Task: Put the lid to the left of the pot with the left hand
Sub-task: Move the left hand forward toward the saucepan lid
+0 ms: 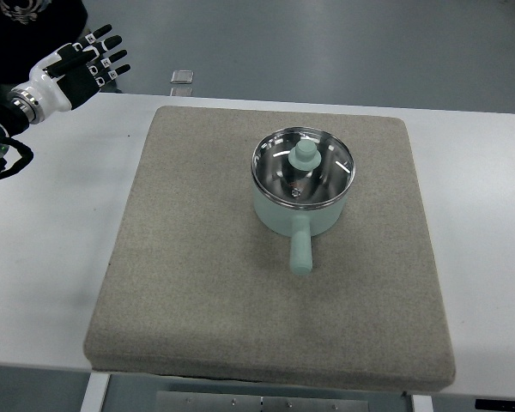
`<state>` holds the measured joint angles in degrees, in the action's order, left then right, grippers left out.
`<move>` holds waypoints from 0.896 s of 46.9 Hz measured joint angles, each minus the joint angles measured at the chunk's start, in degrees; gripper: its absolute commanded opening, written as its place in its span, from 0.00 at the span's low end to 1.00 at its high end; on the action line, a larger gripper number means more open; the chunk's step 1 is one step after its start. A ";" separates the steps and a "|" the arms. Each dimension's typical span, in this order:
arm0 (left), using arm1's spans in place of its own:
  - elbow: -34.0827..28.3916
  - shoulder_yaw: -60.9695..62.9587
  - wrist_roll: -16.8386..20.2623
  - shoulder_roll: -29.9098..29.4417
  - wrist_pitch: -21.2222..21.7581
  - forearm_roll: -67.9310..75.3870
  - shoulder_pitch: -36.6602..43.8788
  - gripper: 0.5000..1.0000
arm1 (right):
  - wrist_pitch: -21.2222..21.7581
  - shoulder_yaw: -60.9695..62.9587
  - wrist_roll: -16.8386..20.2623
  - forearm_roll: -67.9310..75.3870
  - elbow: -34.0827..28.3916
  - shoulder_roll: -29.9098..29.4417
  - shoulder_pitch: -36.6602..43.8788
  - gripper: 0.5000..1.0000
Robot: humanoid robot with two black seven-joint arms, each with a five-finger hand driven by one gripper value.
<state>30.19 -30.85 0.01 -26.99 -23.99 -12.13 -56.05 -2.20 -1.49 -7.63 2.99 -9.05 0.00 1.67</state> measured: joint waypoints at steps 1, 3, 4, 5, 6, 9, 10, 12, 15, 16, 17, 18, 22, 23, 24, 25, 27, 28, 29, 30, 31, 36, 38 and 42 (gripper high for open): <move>0.01 0.00 0.00 0.00 0.00 0.00 -0.01 1.00 | 0.00 0.00 0.00 0.00 0.00 0.00 0.00 0.85; 0.03 0.00 0.00 0.01 0.00 0.00 -0.02 0.99 | 0.00 0.00 0.00 0.00 0.00 0.00 0.00 0.85; 0.04 0.00 0.00 0.01 0.00 0.00 -0.03 1.00 | 0.00 0.00 0.00 0.00 0.00 0.00 0.00 0.85; 0.05 0.00 0.00 0.01 0.00 0.00 -0.03 1.00 | 0.00 0.00 0.00 0.00 0.00 0.00 0.00 0.85; 0.08 0.00 0.00 0.01 0.00 0.00 -0.03 0.99 | 0.00 0.00 0.00 0.00 0.00 0.00 0.00 0.85; 0.12 0.08 0.00 0.01 0.04 0.00 -0.27 1.00 | 0.00 0.00 -0.01 0.00 0.00 0.00 0.00 0.85; 0.15 0.20 0.00 0.01 0.06 0.00 -0.41 1.00 | 0.00 0.00 -0.01 0.00 0.00 0.00 0.00 0.85; 0.23 0.39 -0.01 -0.01 0.07 0.00 -0.69 1.00 | 0.00 0.00 -0.01 0.00 0.00 0.00 0.00 0.85; 0.22 0.62 -0.01 -0.09 0.06 0.09 -0.86 0.99 | 0.00 0.00 -0.01 0.00 0.00 0.00 0.00 0.85; 0.16 0.66 -0.01 -0.12 -0.05 0.09 -0.83 1.00 | 0.00 0.00 -0.01 0.00 0.00 0.00 0.00 0.85; 0.12 0.68 -0.01 -0.19 -0.22 0.09 -0.79 0.99 | 0.00 0.00 -0.01 0.00 0.00 0.00 0.00 0.85; 0.09 0.69 -0.01 -0.22 -0.35 0.09 -0.76 0.99 | 0.00 0.00 -0.01 0.00 0.00 0.00 0.00 0.85; 0.28 1.18 -0.01 -0.30 -0.69 0.17 -0.66 0.99 | 0.00 0.00 -0.02 0.00 0.00 0.00 0.00 0.85; 0.51 1.50 -0.01 -0.34 -0.89 0.18 -0.66 0.99 | 0.00 0.00 -0.02 0.00 0.00 0.00 0.00 0.85; 0.62 1.84 -0.01 -0.35 -1.14 0.19 -0.66 0.99 | 0.00 0.00 -0.02 0.00 0.00 0.00 0.00 0.85; 0.67 2.21 -0.01 -0.35 -1.46 0.23 -0.66 0.99 | 0.00 0.00 -0.02 0.00 0.00 0.00 0.00 0.85; 0.68 3.09 0.00 -0.38 -2.61 0.57 -0.77 0.99 | 0.00 0.00 -0.02 0.00 0.00 0.00 0.00 0.85; 0.68 3.47 0.00 -0.40 -3.13 0.89 -0.96 0.99 | 0.00 0.00 -0.02 0.00 0.00 0.00 0.00 0.85; 0.68 3.84 0.01 -0.44 -3.72 1.45 -1.30 0.99 | 0.00 0.00 -0.02 0.00 0.00 0.00 0.00 0.85; 0.68 4.37 0.05 -0.57 -4.51 2.54 -1.91 0.99 | 0.00 0.00 -0.02 0.00 0.00 0.00 0.00 0.85; 0.68 4.75 0.07 -0.69 -5.04 3.60 -2.42 0.99 | 0.00 0.00 -0.02 0.00 0.00 0.00 0.00 0.85; 0.68 6.16 0.10 -1.20 -7.20 14.15 -5.02 0.99 | 0.00 0.00 -0.02 0.00 0.00 0.00 0.00 0.85; 1.08 6.18 0.19 -1.38 -7.88 20.07 -6.14 0.99 | 0.00 0.00 -0.02 0.00 0.00 0.00 0.01 0.85; 3.34 6.29 0.41 -2.30 -9.32 30.44 -8.10 0.99 | 0.00 0.00 -0.02 0.00 0.00 0.00 0.00 0.85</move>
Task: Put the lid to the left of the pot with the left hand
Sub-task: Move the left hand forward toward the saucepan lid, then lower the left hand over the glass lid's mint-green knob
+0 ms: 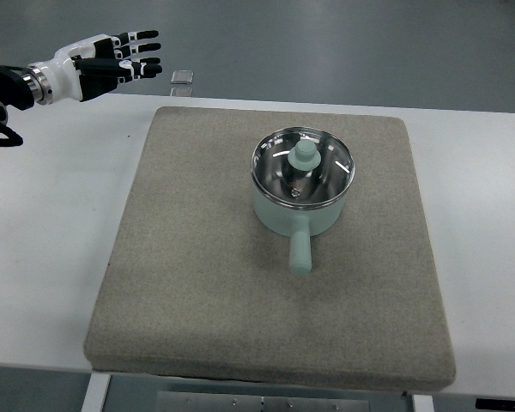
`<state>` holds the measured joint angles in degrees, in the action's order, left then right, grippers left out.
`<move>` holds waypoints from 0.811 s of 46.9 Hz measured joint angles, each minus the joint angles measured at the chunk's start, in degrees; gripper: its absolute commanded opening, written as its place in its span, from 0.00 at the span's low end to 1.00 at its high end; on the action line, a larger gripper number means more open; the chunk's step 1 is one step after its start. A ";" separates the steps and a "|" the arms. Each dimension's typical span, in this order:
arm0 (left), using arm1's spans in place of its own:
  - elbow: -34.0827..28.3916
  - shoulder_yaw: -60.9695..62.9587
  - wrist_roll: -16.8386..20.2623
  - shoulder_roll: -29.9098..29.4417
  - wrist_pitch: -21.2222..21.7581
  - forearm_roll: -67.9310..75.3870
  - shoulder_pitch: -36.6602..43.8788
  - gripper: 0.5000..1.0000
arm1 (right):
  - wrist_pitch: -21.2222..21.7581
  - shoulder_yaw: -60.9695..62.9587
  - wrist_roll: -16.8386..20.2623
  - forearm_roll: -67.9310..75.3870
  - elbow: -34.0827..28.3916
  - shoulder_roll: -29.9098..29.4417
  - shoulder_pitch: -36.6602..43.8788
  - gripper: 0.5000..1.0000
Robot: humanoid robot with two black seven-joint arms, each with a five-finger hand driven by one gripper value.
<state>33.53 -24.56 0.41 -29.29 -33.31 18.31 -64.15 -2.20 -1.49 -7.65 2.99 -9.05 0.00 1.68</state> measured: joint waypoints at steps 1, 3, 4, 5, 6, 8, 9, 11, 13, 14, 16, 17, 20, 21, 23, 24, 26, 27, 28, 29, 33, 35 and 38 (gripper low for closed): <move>0.90 0.02 0.02 -0.28 -0.31 2.16 -0.31 0.99 | 0.00 0.00 0.00 0.00 0.00 0.00 0.00 0.85; 3.00 0.04 0.04 -1.06 -0.74 7.27 -0.96 0.99 | 0.00 0.00 0.00 0.00 0.00 0.00 -0.02 0.85; 3.90 0.05 0.03 -1.36 -0.82 9.30 -1.26 0.99 | 0.00 0.00 0.00 0.00 0.00 0.00 -0.02 0.85; 4.77 0.05 0.03 -1.56 -0.89 11.30 -1.62 0.99 | 0.00 0.00 0.00 0.00 0.00 0.00 0.00 0.85; 5.97 0.05 0.04 -1.73 -0.99 13.82 -2.06 0.99 | 0.00 0.00 -0.01 0.00 0.00 0.00 0.01 0.85; 7.89 0.05 0.04 -1.87 -1.13 17.34 -2.71 0.99 | 0.00 0.00 0.00 0.00 0.00 0.00 -0.01 0.85; 8.85 0.08 0.03 -1.89 -1.14 18.97 -2.98 0.99 | 0.00 0.00 0.00 0.00 0.00 0.00 -0.02 0.85; 10.99 0.12 0.05 -1.98 -1.27 22.24 -3.53 0.99 | 0.00 0.00 0.00 0.00 0.00 0.00 0.00 0.85; 12.75 0.14 0.06 -2.04 -1.30 25.09 -4.19 0.99 | 0.00 0.00 -0.01 0.00 0.00 0.00 0.00 0.85; 13.80 0.14 0.07 -2.09 -1.32 26.92 -4.80 0.99 | 0.00 0.00 0.00 0.00 0.00 0.00 -0.02 0.85; 15.27 0.14 0.09 -2.19 -1.32 29.61 -5.89 0.99 | 0.00 0.00 0.01 0.00 0.00 0.00 -0.01 0.85; 16.19 0.17 0.10 -2.25 -1.31 31.24 -6.49 0.99 | 0.00 0.00 0.01 0.00 0.00 0.00 -0.01 0.85; 18.42 0.59 0.11 -2.30 -1.32 35.06 -7.66 0.99 | 0.00 0.00 0.02 0.00 0.00 0.00 -0.01 0.85; 19.46 0.91 0.11 -2.27 -1.36 36.77 -8.17 0.99 | 0.00 0.00 0.03 0.00 0.00 0.00 -0.01 0.85; 21.09 1.47 0.11 -2.13 -1.39 39.19 -8.96 0.99 | 0.00 0.00 0.02 0.00 0.00 0.00 0.00 0.85; 22.25 1.94 0.13 -2.01 -1.41 40.80 -9.53 0.99 | 0.00 0.00 0.01 0.00 0.00 0.00 0.00 0.85; 23.90 2.77 0.12 -1.76 -1.42 43.20 -10.61 0.99 | 0.00 0.00 0.02 0.00 0.00 0.00 0.00 0.85; 24.58 3.22 0.12 -1.62 -1.42 44.29 -11.19 0.99 | 0.00 0.00 0.02 0.00 0.00 0.00 0.00 0.85; 25.29 3.79 0.13 -1.46 -1.42 45.62 -12.01 0.99 | 0.00 0.00 0.02 0.00 0.00 0.00 -0.01 0.85; 25.71 4.29 0.13 -1.23 -1.42 46.61 -12.70 0.99 | 0.00 0.00 0.02 0.00 0.00 0.00 0.00 0.85; 26.16 6.82 0.12 0.59 -1.42 49.75 -15.73 0.99 | 0.00 0.00 0.02 0.00 0.00 0.00 -0.01 0.85; 26.06 8.13 0.11 2.18 -1.42 50.83 -17.10 0.99 | 0.00 0.00 0.02 0.00 0.00 0.00 -0.01 0.85; 25.96 9.15 0.08 4.43 -1.42 51.55 -18.14 0.99 | 0.00 0.00 0.01 0.00 0.00 0.00 -0.01 0.85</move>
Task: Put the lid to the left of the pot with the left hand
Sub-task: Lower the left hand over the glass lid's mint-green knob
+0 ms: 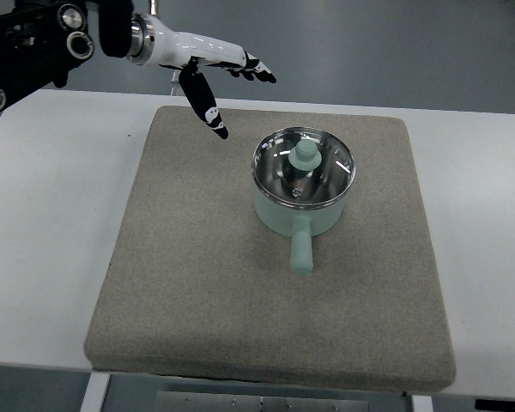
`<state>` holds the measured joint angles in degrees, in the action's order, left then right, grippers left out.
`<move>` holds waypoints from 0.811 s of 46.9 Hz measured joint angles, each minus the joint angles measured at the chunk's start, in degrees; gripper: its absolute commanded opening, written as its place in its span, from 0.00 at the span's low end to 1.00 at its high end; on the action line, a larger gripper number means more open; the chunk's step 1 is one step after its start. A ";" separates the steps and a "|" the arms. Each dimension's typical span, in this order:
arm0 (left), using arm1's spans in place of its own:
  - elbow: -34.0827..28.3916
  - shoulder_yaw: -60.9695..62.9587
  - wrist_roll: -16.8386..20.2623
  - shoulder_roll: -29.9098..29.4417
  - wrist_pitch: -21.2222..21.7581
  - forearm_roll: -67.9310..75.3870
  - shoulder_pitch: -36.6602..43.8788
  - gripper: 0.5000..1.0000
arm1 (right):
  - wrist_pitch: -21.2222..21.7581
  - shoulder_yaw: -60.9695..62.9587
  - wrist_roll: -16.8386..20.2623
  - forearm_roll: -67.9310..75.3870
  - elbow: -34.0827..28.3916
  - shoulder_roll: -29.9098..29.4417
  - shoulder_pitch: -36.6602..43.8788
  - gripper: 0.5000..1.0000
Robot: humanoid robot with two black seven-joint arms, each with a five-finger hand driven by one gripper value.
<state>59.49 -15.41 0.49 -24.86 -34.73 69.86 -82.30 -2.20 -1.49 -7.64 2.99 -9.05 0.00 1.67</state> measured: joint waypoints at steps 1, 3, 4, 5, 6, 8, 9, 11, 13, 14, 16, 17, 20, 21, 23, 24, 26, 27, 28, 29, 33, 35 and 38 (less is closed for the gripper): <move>-0.05 0.17 0.00 0.92 0.00 0.11 -0.19 0.99 | 0.00 0.00 0.01 0.00 0.00 0.00 0.00 0.85; -0.02 0.33 -0.02 2.11 0.00 0.20 -0.50 0.99 | 0.00 0.00 0.00 0.00 0.00 0.00 0.01 0.85; -0.05 0.36 -0.03 2.64 0.00 0.29 -0.75 0.99 | 0.00 0.00 0.00 0.00 0.00 0.00 0.00 0.85; -0.11 0.37 -0.04 3.35 0.00 0.51 -1.07 0.99 | 0.00 0.00 0.01 0.00 0.00 0.00 -0.01 0.85; -0.14 0.37 -0.05 3.89 0.00 0.69 -1.27 0.99 | 0.00 0.00 0.01 0.00 0.00 0.00 0.00 0.85; -0.19 0.38 -0.05 5.20 0.00 1.46 -1.46 0.99 | 0.00 0.00 -0.01 0.00 0.00 0.00 0.00 0.85; -0.29 0.38 -0.06 5.86 0.00 1.94 -1.49 0.99 | 0.00 0.00 0.01 0.00 0.00 0.00 0.00 0.85; -0.44 0.43 -0.08 7.07 0.01 2.92 -1.50 0.99 | 0.00 0.00 -0.01 0.00 0.00 0.00 0.01 0.85; -0.90 0.46 -0.13 8.31 0.08 4.40 -1.51 0.99 | 0.00 0.00 0.00 0.00 0.00 0.00 0.00 0.85; -1.12 0.46 -0.13 8.78 0.09 5.14 -1.51 0.99 | 0.00 0.00 -0.01 0.00 0.00 0.00 0.01 0.85; -1.69 0.46 -0.15 9.97 0.11 6.77 -1.51 0.98 | 0.00 0.00 0.00 0.00 0.00 0.00 0.00 0.85; -1.96 0.46 -0.14 10.42 0.11 7.32 -1.46 0.98 | 0.00 0.00 0.00 0.00 0.00 0.00 0.01 0.85; -2.73 0.44 -0.15 11.77 0.11 8.58 -1.13 0.97 | 0.00 0.00 0.00 0.00 0.00 0.00 0.01 0.85; -2.80 0.44 -0.14 12.05 0.11 8.85 -1.09 0.97 | 0.00 0.00 -0.02 0.00 0.00 0.00 0.01 0.85; -2.92 0.44 -0.15 12.46 0.11 9.48 -1.01 0.96 | 0.00 0.00 0.00 0.00 0.00 0.00 0.00 0.85; -2.95 0.45 -0.15 12.59 0.11 9.75 -0.97 0.95 | 0.00 0.00 0.00 0.00 0.00 0.00 0.01 0.85; -2.97 0.44 -0.14 12.79 0.11 10.47 -0.89 0.94 | 0.00 0.00 0.00 0.00 0.00 0.00 0.01 0.85; -2.99 0.45 -0.15 12.92 0.11 11.08 -0.87 0.94 | 0.00 0.00 0.00 0.00 0.00 0.00 0.00 0.85; -3.04 0.45 -0.18 13.04 0.11 11.60 -0.86 0.94 | 0.00 0.00 0.00 0.00 0.00 0.00 0.00 0.85; -3.11 0.45 -0.17 13.15 0.11 12.20 -0.86 0.92 | 0.00 0.00 0.00 0.00 0.00 0.00 0.00 0.85; -3.73 0.46 -0.17 13.56 0.11 15.02 -0.68 0.86 | 0.00 0.00 0.00 0.00 0.00 0.00 0.00 0.85; -4.13 0.46 -0.16 13.67 0.11 16.17 -0.68 0.81 | 0.00 0.00 0.00 0.00 0.00 0.00 0.01 0.85; -4.87 0.47 -0.16 14.04 0.11 16.95 -0.67 0.79 | 0.00 0.00 0.00 0.00 0.00 0.00 0.00 0.85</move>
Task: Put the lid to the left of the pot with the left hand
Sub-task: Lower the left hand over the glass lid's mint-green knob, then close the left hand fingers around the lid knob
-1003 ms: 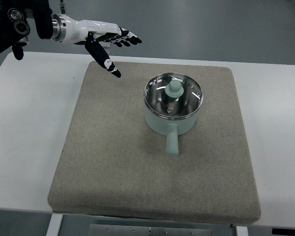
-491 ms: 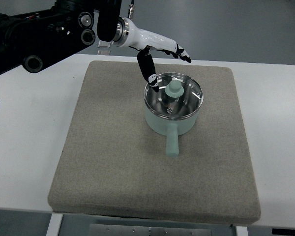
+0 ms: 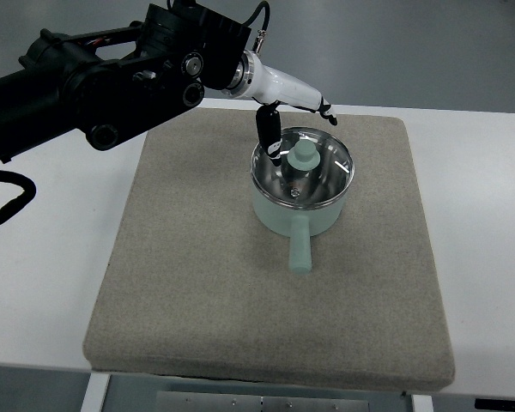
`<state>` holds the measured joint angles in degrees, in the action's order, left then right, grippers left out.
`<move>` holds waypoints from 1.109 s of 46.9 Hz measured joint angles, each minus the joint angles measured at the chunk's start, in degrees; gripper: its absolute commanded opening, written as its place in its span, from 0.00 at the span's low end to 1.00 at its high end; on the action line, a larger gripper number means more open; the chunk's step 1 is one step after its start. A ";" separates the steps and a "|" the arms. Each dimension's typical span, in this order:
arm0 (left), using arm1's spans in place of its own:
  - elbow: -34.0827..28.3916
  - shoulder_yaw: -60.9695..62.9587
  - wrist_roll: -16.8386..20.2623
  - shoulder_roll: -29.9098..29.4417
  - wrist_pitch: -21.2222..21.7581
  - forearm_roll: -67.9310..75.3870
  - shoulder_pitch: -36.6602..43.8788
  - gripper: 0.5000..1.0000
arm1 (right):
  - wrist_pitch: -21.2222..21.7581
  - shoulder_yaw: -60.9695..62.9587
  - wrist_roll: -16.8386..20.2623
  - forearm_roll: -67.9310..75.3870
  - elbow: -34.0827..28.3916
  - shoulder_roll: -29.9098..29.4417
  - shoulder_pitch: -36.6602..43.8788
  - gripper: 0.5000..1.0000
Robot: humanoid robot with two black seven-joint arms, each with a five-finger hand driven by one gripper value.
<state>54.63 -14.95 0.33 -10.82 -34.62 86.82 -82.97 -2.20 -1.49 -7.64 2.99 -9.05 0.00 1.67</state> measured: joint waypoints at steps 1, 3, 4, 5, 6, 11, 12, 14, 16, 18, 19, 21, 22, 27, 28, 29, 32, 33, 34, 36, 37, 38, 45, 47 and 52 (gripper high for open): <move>-0.10 0.01 0.01 0.15 0.00 0.06 0.00 0.78 | 0.00 0.00 0.00 0.00 0.00 0.00 0.01 0.85; -0.15 0.01 0.02 0.32 0.00 0.10 0.00 0.74 | 0.00 0.00 0.00 0.00 0.00 0.00 0.00 0.85; -0.16 0.01 0.02 0.34 0.00 0.11 0.00 0.73 | 0.00 0.00 0.00 0.00 0.00 0.00 0.00 0.85; -0.16 0.01 0.02 0.35 -0.01 0.12 0.00 0.73 | 0.00 0.00 0.00 0.00 0.00 0.00 0.00 0.85; -0.15 0.01 0.02 0.36 -0.03 0.12 0.00 0.73 | 0.00 0.00 0.00 0.00 0.00 0.00 0.00 0.85; -0.11 0.01 0.07 0.44 -0.09 0.17 0.00 0.71 | 0.00 0.00 0.00 0.00 0.00 0.00 0.00 0.85; -0.05 0.01 0.07 0.44 -0.10 0.17 0.00 0.71 | 0.00 0.00 0.00 0.00 0.00 0.00 0.00 0.85; 0.06 0.01 0.07 0.44 -0.10 0.18 0.00 0.71 | 0.00 0.00 0.00 0.00 0.00 0.00 0.00 0.85; 0.11 0.01 0.07 0.44 -0.10 0.18 0.00 0.71 | 0.00 0.00 0.00 0.00 0.00 0.00 0.00 0.85; 0.17 0.01 0.07 0.44 -0.10 0.19 0.00 0.71 | 0.00 0.00 0.00 0.00 0.00 0.00 0.00 0.85; 0.20 0.01 0.07 0.45 -0.10 0.19 0.00 0.71 | 0.00 0.00 0.00 0.00 0.00 0.00 0.00 0.85; 0.24 0.01 0.06 0.48 -0.10 0.19 0.00 0.71 | 0.00 0.00 0.00 0.00 0.00 0.00 0.00 0.85; 0.33 0.01 0.06 0.51 -0.10 0.19 0.01 0.71 | 0.00 0.00 0.00 0.00 0.00 0.00 0.00 0.85; 0.42 0.01 0.07 0.78 -0.10 0.16 0.07 0.68 | 0.00 0.00 -0.01 0.00 0.00 0.00 0.00 0.85; 0.44 0.01 0.07 0.79 -0.10 0.16 0.07 0.67 | 0.00 0.00 -0.01 0.00 0.00 0.00 0.00 0.85; 0.44 0.01 0.07 0.83 -0.13 0.16 0.07 0.67 | 0.00 0.00 -0.01 0.00 0.00 0.00 0.00 0.85; 0.43 0.04 0.08 0.99 -0.18 0.16 0.06 0.65 | 0.00 0.00 -0.01 0.00 0.00 0.00 0.00 0.85; 0.43 0.12 0.09 1.04 -0.18 0.16 0.06 0.65 | 0.00 0.00 -0.01 0.00 0.00 0.00 0.00 0.85; 0.42 0.21 0.09 1.05 -0.18 0.16 0.06 0.65 | 0.00 0.00 -0.01 0.00 0.00 0.00 0.00 0.85; 0.40 0.46 0.08 1.06 -0.18 0.16 0.06 0.64 | 0.00 0.00 -0.01 0.00 0.00 0.00 0.00 0.85; 0.40 0.65 0.08 1.10 -0.19 0.22 0.05 0.63 | 0.00 0.00 -0.01 0.00 0.00 0.00 0.00 0.85; 0.40 0.77 0.08 1.12 -0.19 0.24 0.05 0.62 | 0.00 0.00 -0.01 0.00 0.00 0.00 0.00 0.85; 0.40 0.88 0.04 1.54 -0.19 0.44 0.01 0.57 | 0.00 0.00 -0.01 0.00 0.00 0.00 0.00 0.85; 0.40 0.88 0.04 1.75 -0.19 0.44 0.01 0.54 | 0.00 0.00 -0.01 0.00 0.00 0.00 0.00 0.85; 0.40 0.89 0.04 2.01 -0.19 0.46 0.01 0.45 | 0.00 0.00 -0.01 0.00 0.00 0.00 0.00 0.85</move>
<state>55.03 -14.06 0.37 -8.80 -34.81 87.27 -82.96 -2.20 -1.49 -7.65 2.99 -9.05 0.00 1.67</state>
